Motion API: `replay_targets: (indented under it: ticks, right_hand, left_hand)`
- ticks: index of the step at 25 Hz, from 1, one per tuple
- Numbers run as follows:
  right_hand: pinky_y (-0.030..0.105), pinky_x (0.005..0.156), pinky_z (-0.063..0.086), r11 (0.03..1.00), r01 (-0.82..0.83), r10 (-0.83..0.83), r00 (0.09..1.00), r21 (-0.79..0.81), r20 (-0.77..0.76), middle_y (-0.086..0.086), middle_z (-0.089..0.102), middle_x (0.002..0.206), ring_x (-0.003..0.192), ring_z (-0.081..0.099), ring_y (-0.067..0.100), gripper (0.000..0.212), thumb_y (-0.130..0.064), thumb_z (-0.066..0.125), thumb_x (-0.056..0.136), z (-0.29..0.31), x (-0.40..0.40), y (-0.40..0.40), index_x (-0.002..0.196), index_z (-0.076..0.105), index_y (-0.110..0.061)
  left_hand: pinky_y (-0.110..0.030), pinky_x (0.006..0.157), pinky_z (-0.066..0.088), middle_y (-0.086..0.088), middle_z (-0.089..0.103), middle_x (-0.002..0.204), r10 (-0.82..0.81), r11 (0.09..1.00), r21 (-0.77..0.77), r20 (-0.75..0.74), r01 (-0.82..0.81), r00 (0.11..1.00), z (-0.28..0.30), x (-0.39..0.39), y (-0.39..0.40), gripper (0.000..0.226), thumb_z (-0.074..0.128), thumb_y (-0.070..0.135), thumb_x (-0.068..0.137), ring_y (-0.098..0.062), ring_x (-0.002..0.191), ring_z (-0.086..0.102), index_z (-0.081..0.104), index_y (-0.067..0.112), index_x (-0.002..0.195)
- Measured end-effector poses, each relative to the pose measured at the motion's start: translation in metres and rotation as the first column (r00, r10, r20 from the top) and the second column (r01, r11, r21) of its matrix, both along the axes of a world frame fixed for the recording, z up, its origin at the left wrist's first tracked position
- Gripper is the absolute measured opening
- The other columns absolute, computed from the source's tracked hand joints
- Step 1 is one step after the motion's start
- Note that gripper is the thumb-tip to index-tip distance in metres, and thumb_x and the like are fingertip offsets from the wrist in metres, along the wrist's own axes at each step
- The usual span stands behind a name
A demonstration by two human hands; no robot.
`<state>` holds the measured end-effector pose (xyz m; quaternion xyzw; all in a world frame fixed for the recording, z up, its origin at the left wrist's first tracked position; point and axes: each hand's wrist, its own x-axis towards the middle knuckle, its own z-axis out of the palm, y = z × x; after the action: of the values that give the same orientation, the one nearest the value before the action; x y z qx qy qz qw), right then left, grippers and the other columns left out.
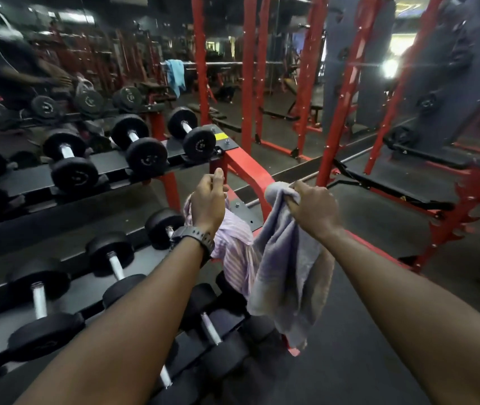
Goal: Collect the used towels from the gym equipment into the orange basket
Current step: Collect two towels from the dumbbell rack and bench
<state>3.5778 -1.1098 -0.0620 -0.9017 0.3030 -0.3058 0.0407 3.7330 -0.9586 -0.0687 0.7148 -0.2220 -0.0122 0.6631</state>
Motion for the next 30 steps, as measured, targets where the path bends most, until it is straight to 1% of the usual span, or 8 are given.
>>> replay_targets:
  ticks: [7,12,14,17,20,22,26,30]
  right_hand:
    - [0.044,0.066,0.05,0.993,-0.078,0.082,0.996,0.087,-0.034,0.021,0.073,0.091,0.083,0.068,0.045,0.025,-0.038,0.06,0.093,-0.077,0.12,-0.097,0.105,0.066,-0.017]
    - [0.042,0.063,0.051,0.982,-0.094,0.103,0.993,0.164,-0.049,0.012,0.074,0.089,0.08,0.068,0.043,0.02,-0.038,0.066,0.087,-0.136,0.182,-0.134,0.1,0.066,-0.023]
    - [0.043,0.062,0.052,0.978,-0.105,0.118,0.991,0.181,-0.059,0.01,0.074,0.089,0.079,0.069,0.043,0.02,-0.039,0.066,0.087,-0.158,0.205,-0.15,0.101,0.065,-0.025]
    - [0.044,0.063,0.053,0.979,-0.109,0.116,0.993,0.174,-0.031,0.009,0.075,0.089,0.079,0.069,0.042,0.021,-0.04,0.066,0.087,-0.187,0.232,-0.174,0.104,0.065,-0.027]
    - [0.047,0.063,0.055,0.971,-0.124,0.132,0.991,0.204,-0.025,0.009,0.074,0.092,0.082,0.068,0.043,0.021,-0.04,0.064,0.088,-0.211,0.256,-0.19,0.104,0.065,-0.026]
    - [0.046,0.061,0.055,0.971,-0.129,0.135,0.991,0.203,-0.015,0.008,0.074,0.092,0.081,0.069,0.042,0.021,-0.04,0.063,0.088,-0.221,0.265,-0.196,0.104,0.065,-0.027]
    - [0.048,0.064,0.055,0.976,-0.091,0.094,0.996,0.197,-0.007,0.01,0.074,0.09,0.081,0.069,0.042,0.021,-0.037,0.064,0.089,-0.227,0.272,-0.209,0.103,0.066,-0.022]
    - [0.045,0.061,0.054,0.978,-0.075,0.067,0.997,0.194,0.047,0.013,0.074,0.085,0.077,0.068,0.043,0.02,-0.032,0.069,0.088,-0.209,0.265,-0.215,0.1,0.069,-0.016]
  left_hand:
    - [-0.046,0.093,0.052,-0.003,0.073,0.091,0.066,0.989,0.136,-0.06,-0.057,0.996,-0.081,0.126,-0.112,0.049,0.039,0.057,0.096,-0.027,0.094,0.068,0.065,0.015,0.091]
    - [-0.033,0.072,0.039,-0.008,0.068,0.087,0.154,0.953,0.279,-0.107,-0.119,0.982,-0.153,0.192,-0.178,0.039,0.046,0.044,0.097,-0.033,0.093,0.064,0.062,0.01,0.089]
    - [-0.037,0.083,0.045,-0.008,0.067,0.103,0.171,0.933,0.334,-0.085,-0.133,0.982,-0.185,0.221,-0.207,0.026,0.056,0.037,0.092,-0.034,0.106,0.061,0.062,0.013,0.098]
    - [-0.052,0.105,0.036,-0.013,0.031,0.155,0.214,0.823,0.554,-0.102,-0.123,0.972,-0.238,0.251,-0.244,0.066,0.076,0.042,0.078,-0.036,0.143,0.027,0.048,0.022,0.134]
    - [-0.064,0.109,0.027,-0.011,-0.001,0.165,0.293,0.79,0.611,-0.293,-0.058,0.91,-0.286,0.261,-0.271,0.113,0.085,0.054,0.067,-0.032,0.15,0.004,0.016,0.035,0.154]
    - [-0.059,0.107,0.03,-0.011,0.011,0.162,0.359,0.812,0.577,-0.377,-0.087,0.854,-0.305,0.263,-0.281,0.104,0.076,0.056,0.078,-0.033,0.146,0.021,0.012,0.035,0.157]
    - [-0.046,0.087,0.041,-0.017,0.047,0.136,0.035,0.606,0.795,-0.037,0.008,0.999,-0.33,0.264,-0.277,0.054,0.07,0.041,0.084,-0.038,0.119,0.049,0.046,0.021,0.129]
    - [-0.035,0.071,0.048,-0.012,0.071,0.102,0.045,0.762,0.647,-0.073,0.013,0.996,-0.295,0.272,-0.266,0.015,0.063,0.03,0.087,-0.035,0.095,0.065,0.06,0.018,0.095]
